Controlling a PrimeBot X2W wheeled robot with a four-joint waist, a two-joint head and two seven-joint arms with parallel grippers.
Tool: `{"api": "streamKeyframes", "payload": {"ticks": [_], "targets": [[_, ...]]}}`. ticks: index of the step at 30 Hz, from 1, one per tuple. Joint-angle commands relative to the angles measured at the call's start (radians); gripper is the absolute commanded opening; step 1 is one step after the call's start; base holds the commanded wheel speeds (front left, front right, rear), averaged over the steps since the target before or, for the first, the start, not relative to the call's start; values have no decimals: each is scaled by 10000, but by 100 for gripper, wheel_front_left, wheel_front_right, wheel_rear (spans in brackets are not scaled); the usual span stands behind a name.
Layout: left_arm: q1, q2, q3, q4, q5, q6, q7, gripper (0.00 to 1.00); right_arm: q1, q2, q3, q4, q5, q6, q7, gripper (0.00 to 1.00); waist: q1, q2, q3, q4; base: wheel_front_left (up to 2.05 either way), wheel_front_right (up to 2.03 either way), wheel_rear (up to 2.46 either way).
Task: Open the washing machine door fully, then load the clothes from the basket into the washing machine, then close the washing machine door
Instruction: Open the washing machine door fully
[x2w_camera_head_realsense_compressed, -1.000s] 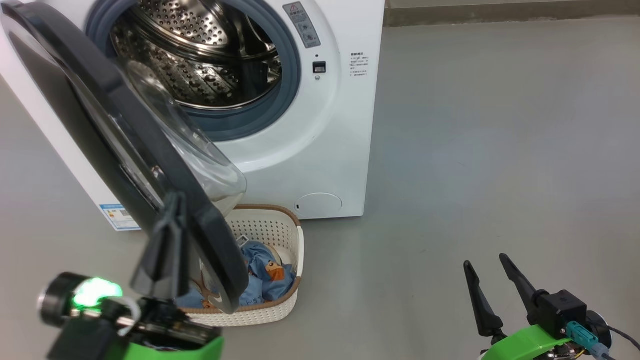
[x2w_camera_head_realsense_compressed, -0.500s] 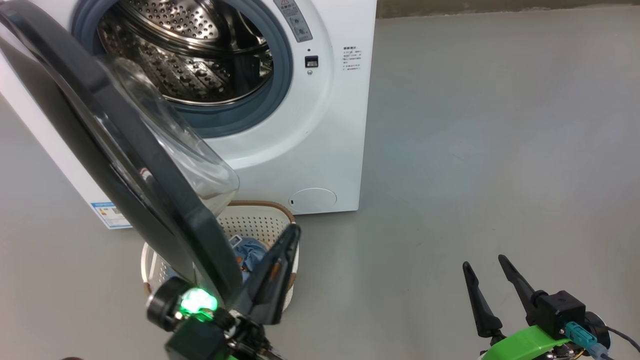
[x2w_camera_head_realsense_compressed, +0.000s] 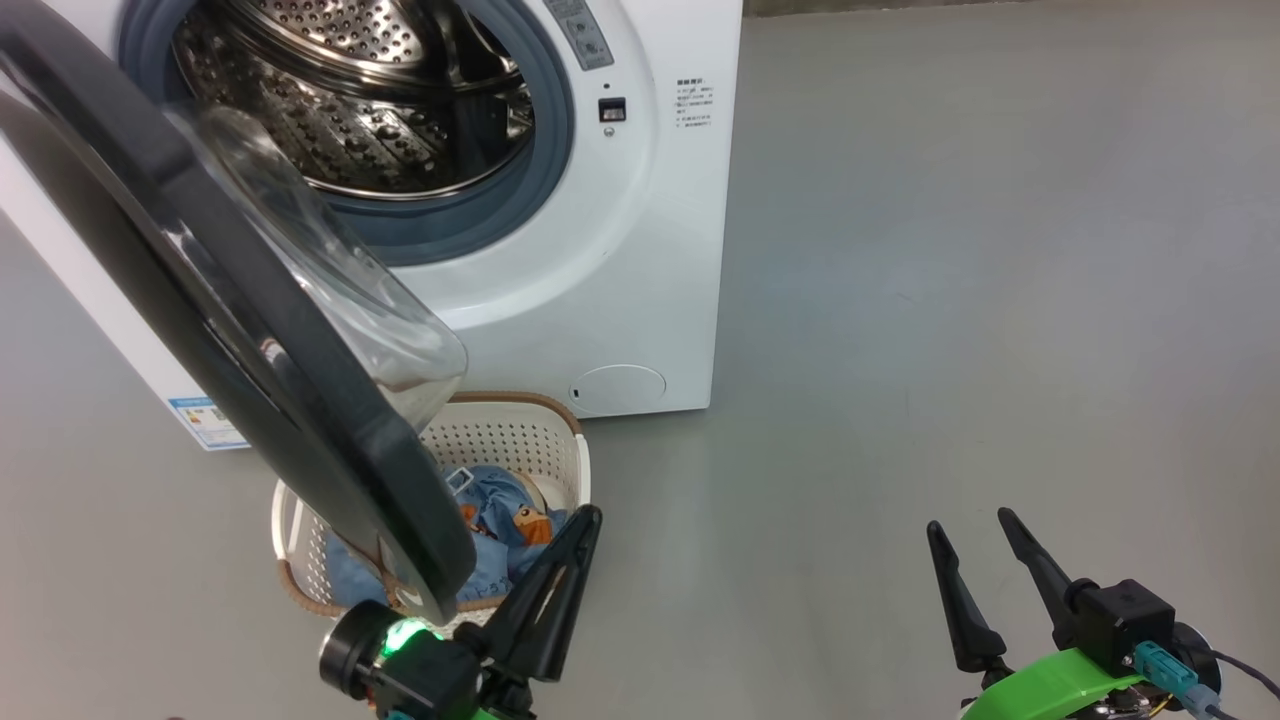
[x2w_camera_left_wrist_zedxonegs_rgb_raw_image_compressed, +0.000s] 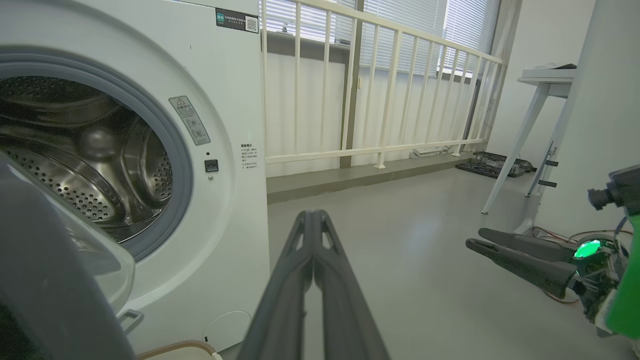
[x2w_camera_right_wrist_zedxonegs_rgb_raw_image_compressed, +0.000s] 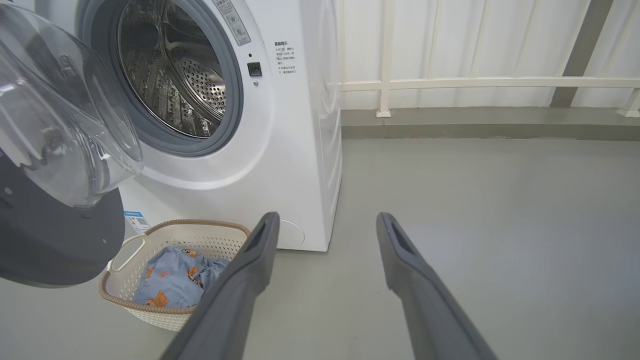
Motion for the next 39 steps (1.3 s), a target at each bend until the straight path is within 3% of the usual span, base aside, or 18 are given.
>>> {"api": "streamKeyframes", "payload": {"ticks": [1, 39], "targets": [[-342, 37, 409, -87, -149, -29, -51, 0, -346, -74, 248, -248, 94, 16, -120, 100, 0, -1, 54, -41, 0, 0, 0], [-1117, 37, 1805, 1647, -606, 328, -51, 0, -561, -199, 235, -178, 397, 16, -120, 100, 0, -1, 540, -450, 0, 0, 0]]}}
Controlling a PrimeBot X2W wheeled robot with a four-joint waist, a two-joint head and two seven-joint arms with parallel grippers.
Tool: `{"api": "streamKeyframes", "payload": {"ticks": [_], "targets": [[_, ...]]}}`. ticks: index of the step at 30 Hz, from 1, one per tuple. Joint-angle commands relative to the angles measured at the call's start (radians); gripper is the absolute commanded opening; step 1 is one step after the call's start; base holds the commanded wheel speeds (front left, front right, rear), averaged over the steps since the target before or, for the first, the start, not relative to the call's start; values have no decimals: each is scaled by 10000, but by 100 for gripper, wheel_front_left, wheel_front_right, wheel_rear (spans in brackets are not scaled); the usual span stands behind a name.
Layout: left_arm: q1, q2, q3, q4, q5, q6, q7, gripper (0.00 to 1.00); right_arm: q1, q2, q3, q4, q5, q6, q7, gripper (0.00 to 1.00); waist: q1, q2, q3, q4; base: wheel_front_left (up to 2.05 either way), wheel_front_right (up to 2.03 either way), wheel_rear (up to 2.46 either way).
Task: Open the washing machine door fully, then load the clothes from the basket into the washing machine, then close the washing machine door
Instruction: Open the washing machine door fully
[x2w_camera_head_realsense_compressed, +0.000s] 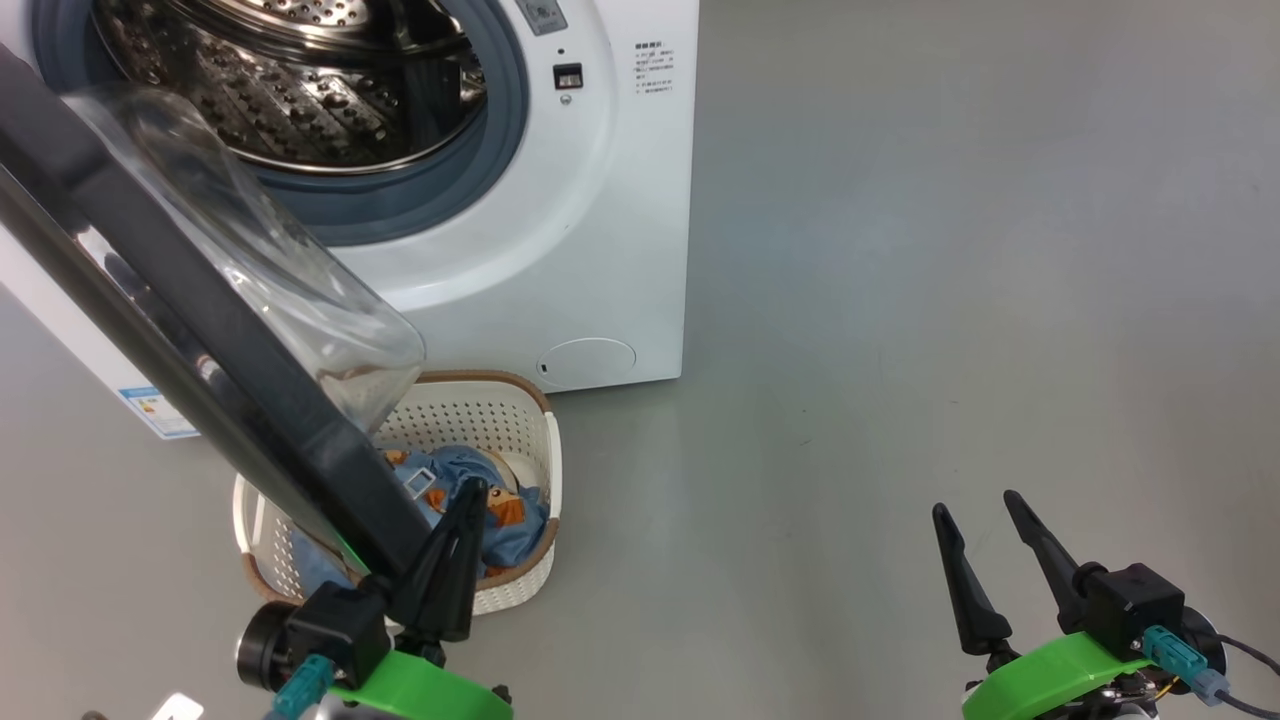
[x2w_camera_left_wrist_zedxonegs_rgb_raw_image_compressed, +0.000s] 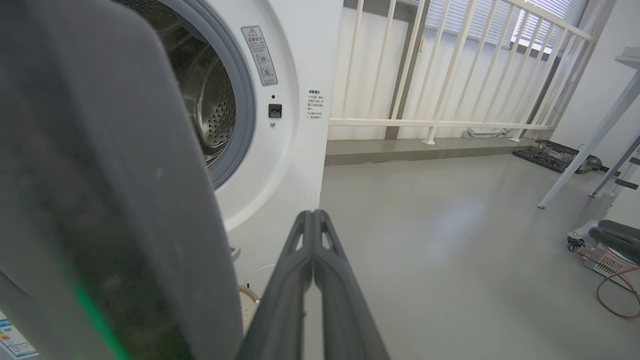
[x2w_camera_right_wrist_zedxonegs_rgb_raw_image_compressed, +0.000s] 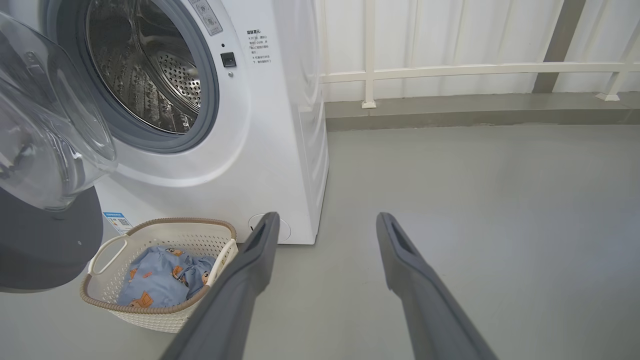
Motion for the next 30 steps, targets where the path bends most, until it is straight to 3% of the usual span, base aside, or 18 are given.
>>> {"api": "streamKeyframes", "payload": {"ticks": [1, 16, 30], "targets": [[-490, 50, 364, -170, -22, 42, -51, 0, -297, -70, 239, -204, 155, 16, -120, 100, 0, 0, 3, 1, 0, 0, 0], [-649, 50, 528, -3, -187, 121, -51, 0, -365, -85, 242, -174, 233, 16, -120, 100, 0, 0, 143, -99, 0, 0, 0], [-296, 50, 686, -213, -263, 256, -51, 0, -252, -37, 255, -94, 260, 16, -120, 100, 0, 0, -10, 633, 0, 0, 0]]}}
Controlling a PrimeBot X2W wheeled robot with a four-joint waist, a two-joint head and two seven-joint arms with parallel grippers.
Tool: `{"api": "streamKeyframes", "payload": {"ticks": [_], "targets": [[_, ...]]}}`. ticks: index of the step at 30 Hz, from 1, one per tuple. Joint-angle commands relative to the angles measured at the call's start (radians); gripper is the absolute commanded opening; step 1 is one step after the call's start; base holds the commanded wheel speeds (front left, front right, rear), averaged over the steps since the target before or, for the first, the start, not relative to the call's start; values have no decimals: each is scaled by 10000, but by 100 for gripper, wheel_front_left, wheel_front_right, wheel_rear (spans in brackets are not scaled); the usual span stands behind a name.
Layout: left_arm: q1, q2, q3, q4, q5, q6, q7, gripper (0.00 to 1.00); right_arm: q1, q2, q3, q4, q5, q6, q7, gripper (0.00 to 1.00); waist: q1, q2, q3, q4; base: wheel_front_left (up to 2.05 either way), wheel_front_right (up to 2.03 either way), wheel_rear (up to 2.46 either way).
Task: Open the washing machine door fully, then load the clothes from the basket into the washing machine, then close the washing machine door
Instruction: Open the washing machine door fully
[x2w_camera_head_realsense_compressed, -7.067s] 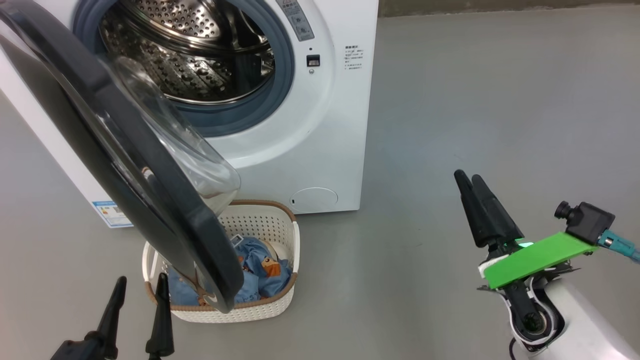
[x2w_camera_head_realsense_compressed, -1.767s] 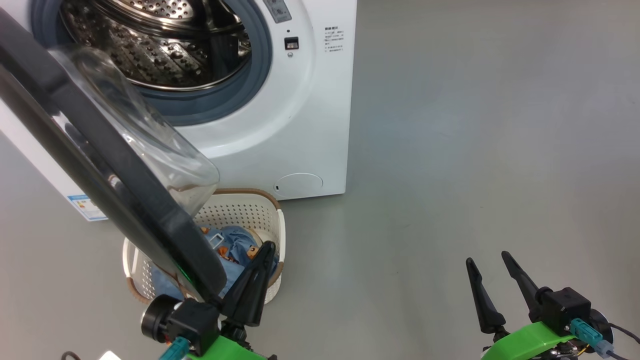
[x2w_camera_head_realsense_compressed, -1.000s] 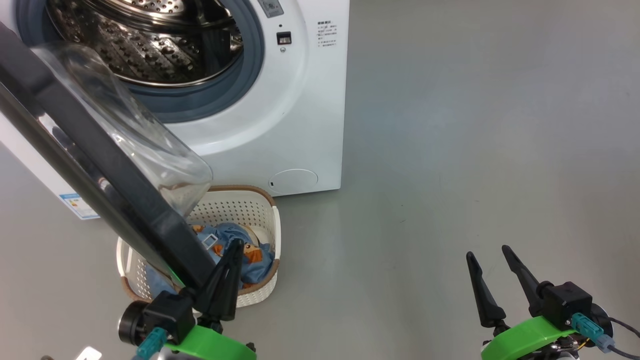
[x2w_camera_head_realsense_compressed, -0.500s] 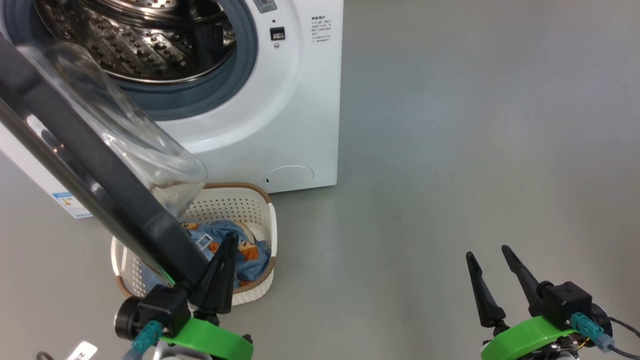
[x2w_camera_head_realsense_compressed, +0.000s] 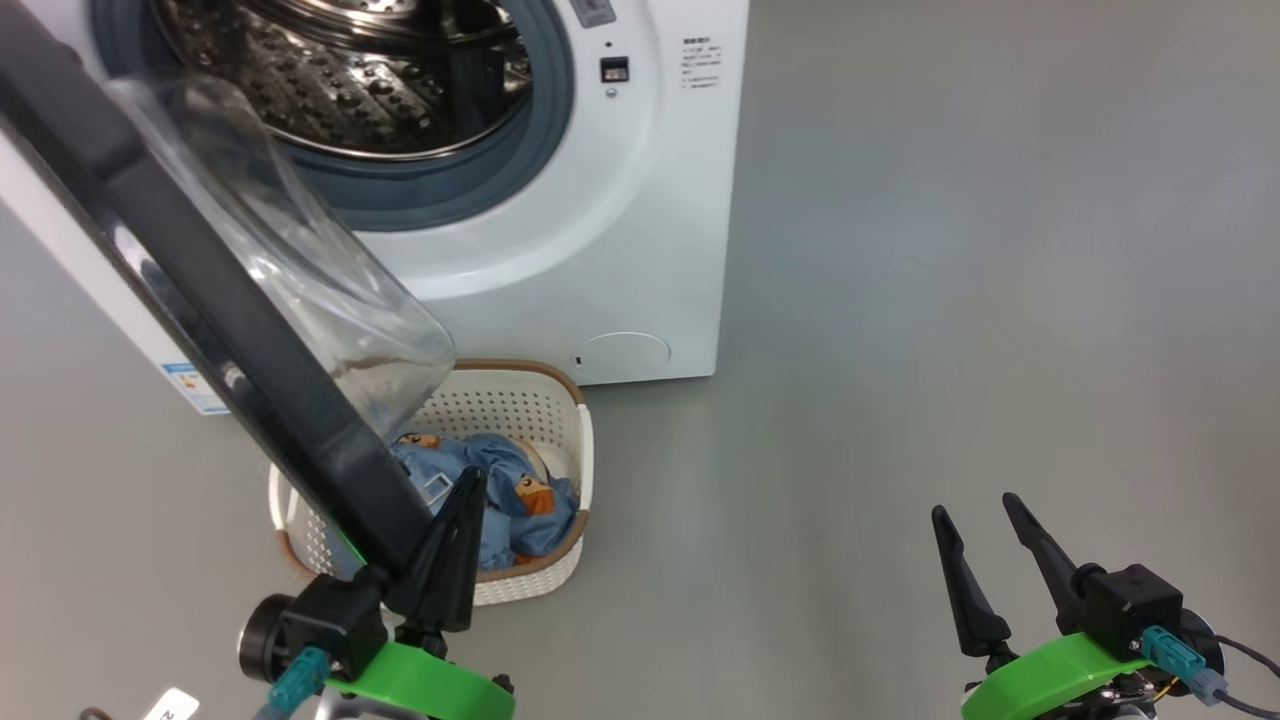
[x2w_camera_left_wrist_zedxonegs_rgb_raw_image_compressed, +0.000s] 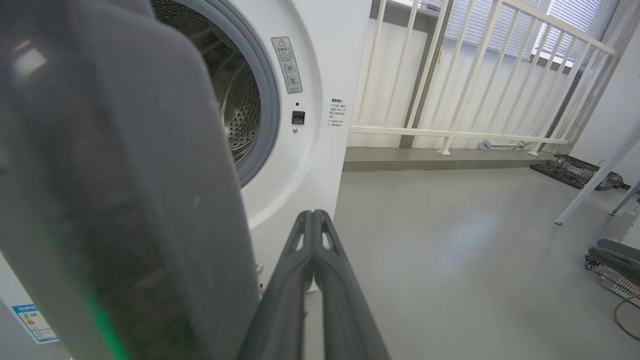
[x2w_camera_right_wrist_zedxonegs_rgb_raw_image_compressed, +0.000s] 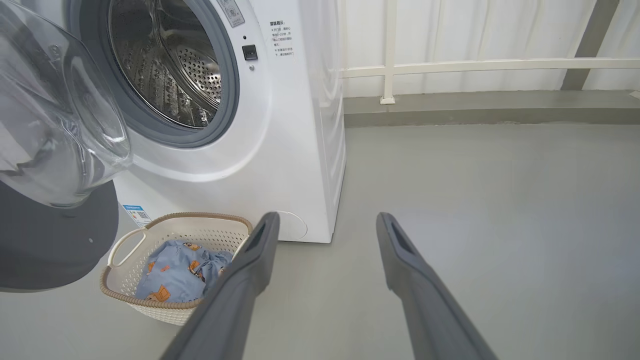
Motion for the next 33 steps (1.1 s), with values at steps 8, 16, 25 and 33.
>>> {"api": "streamKeyframes", "payload": {"ticks": [8, 16, 25, 33], "targets": [[55, 212, 608, -318, -154, 289, -53, 0, -230, -42, 236, -166, 205, 16, -120, 100, 0, 0, 50, 597, 0, 0, 0], [159, 212, 804, -461, -126, 374, -53, 0, -254, -21, 274, -194, 195, 16, -120, 100, 0, 0, 191, 864, 0, 0, 0], [389, 212, 1072, -709, -80, 520, -53, 0, -243, 0, 254, -155, 207, 16, -120, 100, 0, 0, 181, 1200, 0, 0, 0], [790, 212, 1489, -963, -38, 949, -53, 0, -149, 22, 201, -154, 231, 16, -120, 100, 0, 0, 123, 1550, 0, 0, 0]]}}
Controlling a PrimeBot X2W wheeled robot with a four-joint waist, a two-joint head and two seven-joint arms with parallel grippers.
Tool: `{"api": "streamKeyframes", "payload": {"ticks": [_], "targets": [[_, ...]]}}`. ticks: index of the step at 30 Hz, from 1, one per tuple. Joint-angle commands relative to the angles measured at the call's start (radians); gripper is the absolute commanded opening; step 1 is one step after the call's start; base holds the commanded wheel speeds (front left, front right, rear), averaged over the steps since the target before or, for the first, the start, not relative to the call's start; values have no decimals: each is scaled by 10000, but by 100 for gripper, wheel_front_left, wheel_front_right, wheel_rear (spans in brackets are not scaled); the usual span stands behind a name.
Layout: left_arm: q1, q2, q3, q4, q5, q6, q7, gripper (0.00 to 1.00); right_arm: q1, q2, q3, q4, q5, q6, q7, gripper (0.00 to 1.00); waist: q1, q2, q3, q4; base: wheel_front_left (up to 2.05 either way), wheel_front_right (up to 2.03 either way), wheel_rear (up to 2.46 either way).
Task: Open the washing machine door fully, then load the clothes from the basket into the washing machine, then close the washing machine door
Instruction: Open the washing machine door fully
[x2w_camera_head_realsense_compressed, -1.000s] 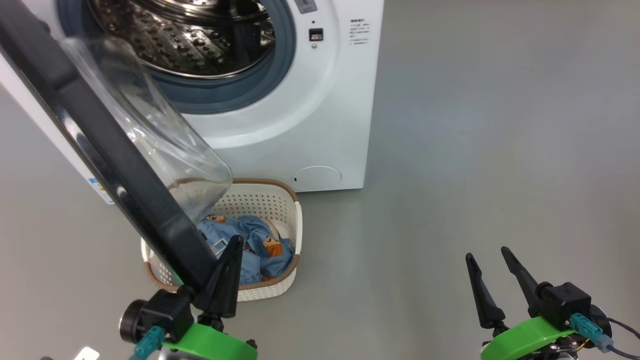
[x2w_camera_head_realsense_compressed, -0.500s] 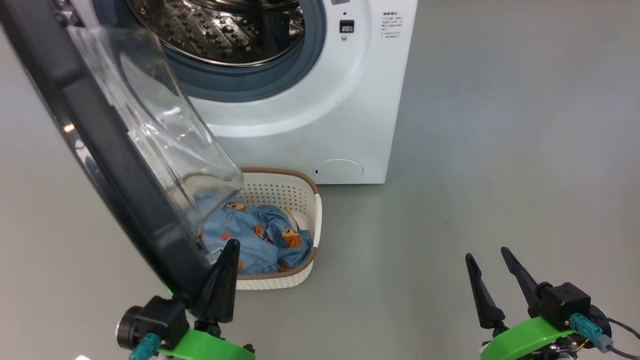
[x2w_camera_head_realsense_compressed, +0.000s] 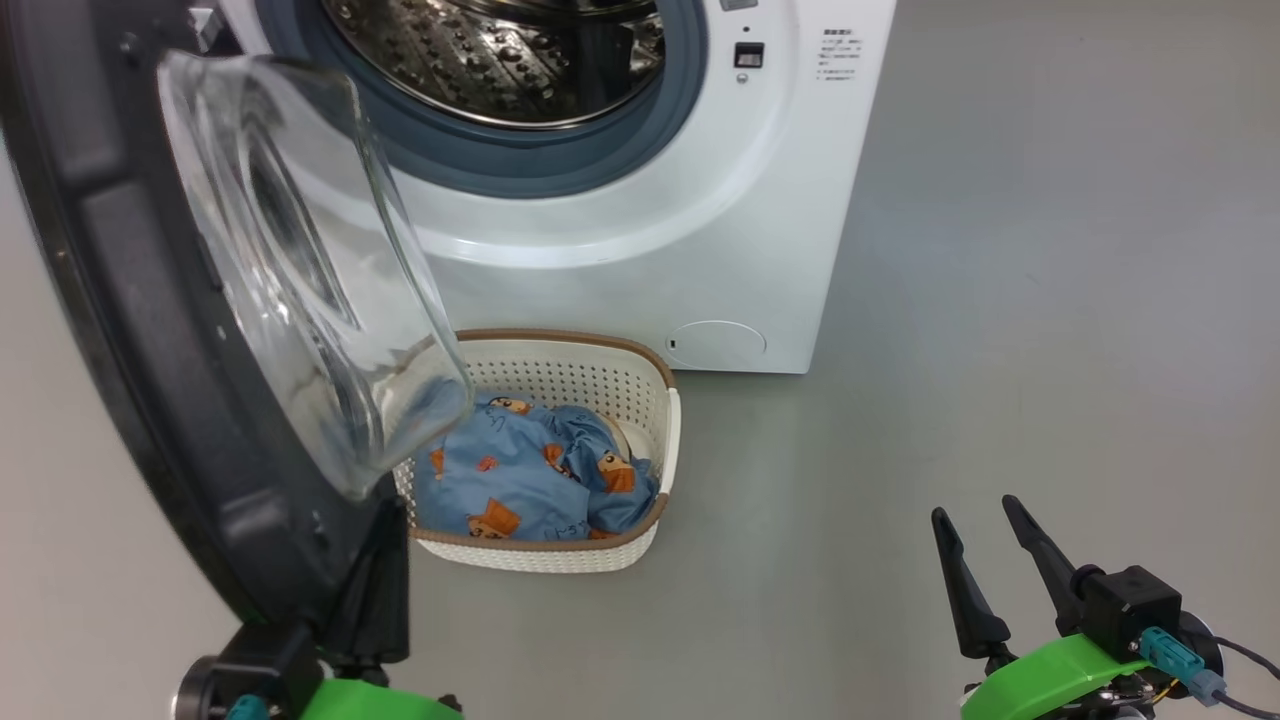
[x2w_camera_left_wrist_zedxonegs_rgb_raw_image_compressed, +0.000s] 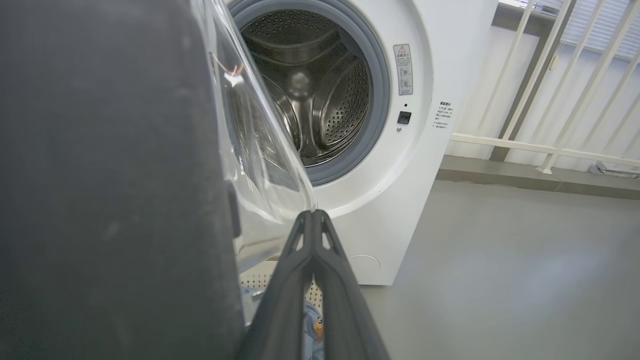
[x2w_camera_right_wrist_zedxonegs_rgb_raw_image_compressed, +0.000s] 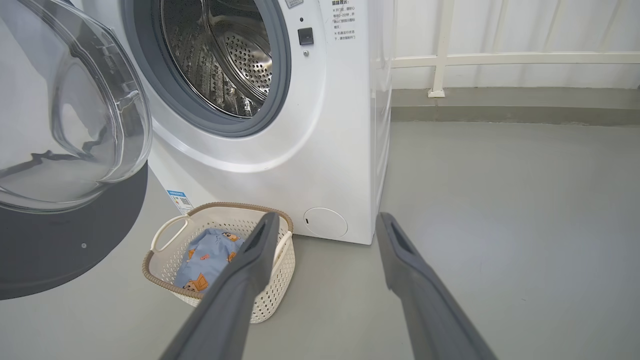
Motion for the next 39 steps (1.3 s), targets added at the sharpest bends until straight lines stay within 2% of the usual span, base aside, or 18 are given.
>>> {"api": "streamKeyframes", "payload": {"ticks": [1, 20, 28, 39], "targets": [[-70, 259, 692, -298, 25, 265, -53, 0, -150, -2, 215, -204, 229, 16, -120, 100, 0, -1, -21, 145, 0, 0, 0], [735, 259, 2144, -626, -284, 1089, -53, 0, -70, 15, 238, -137, 224, 16, -120, 100, 0, -1, -188, 856, 0, 0, 0], [552, 354, 3319, -13, -696, 1088, -53, 0, -120, -18, 325, -116, 237, 16, -120, 100, 0, -1, -145, 840, 0, 0, 0], [-313, 904, 4692, 954, -1074, 1004, -53, 0, -214, -179, 380, -127, 245, 16, -120, 100, 0, -1, 65, 767, 0, 0, 0]]}}
